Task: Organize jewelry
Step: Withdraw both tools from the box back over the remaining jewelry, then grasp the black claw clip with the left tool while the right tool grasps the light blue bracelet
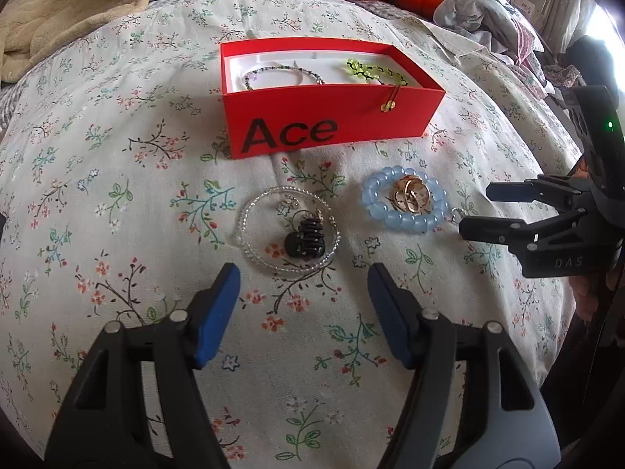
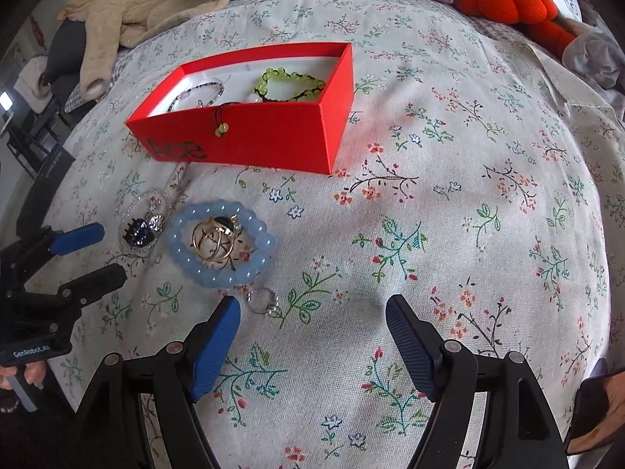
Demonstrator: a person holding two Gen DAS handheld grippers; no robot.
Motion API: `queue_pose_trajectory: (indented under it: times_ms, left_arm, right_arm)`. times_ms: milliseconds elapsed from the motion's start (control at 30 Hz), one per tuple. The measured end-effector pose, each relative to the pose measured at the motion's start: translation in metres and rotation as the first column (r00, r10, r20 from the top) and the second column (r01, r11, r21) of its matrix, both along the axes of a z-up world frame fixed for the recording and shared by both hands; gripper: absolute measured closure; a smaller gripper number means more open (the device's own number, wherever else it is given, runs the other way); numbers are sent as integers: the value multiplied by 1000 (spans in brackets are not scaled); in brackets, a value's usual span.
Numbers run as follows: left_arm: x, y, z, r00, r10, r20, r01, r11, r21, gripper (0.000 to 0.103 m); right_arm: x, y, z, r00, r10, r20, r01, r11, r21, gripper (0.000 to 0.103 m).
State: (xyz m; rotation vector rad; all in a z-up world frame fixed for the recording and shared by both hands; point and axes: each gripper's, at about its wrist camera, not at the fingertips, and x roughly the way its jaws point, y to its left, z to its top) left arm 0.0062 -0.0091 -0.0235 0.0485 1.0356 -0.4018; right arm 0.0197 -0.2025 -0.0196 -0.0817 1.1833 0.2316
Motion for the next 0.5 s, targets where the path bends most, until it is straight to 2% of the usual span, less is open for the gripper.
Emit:
queue_pose_trajectory:
  times_ms: [300,500]
  left_arm:
    - [7,-5,0,1000,4,-8,-5,1000,-20,63]
    - [17,-9,-5,1000,22,-17,-22,1000,-9,71]
  right_arm:
    - [-3,11,-2,999,31,8,-31,999,-25,25]
    - [-2,10,-2,1000,29,7,-29,999,-23,25]
